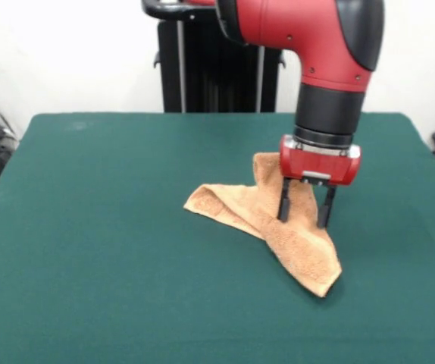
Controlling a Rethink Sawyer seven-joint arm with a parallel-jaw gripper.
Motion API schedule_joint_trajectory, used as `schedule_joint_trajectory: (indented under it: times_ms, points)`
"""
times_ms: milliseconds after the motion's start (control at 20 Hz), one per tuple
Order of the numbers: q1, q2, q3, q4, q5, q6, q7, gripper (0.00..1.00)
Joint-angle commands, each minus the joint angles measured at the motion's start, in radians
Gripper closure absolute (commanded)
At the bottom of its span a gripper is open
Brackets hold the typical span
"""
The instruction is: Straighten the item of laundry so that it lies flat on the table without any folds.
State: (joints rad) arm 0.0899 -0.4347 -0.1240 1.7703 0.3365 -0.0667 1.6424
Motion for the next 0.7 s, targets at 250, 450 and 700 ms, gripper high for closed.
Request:
schedule_joint_trajectory:
  times_ms: [250,450,700]
  points:
    - [0.065,0.061,0.177,0.091,0.101,0.005,0.354,0.00]
    - [0.085,0.053,0.177,0.093,0.127,0.008,0.380,0.00]
    - [0.107,0.044,0.178,0.091,0.161,0.018,0.410,0.00]
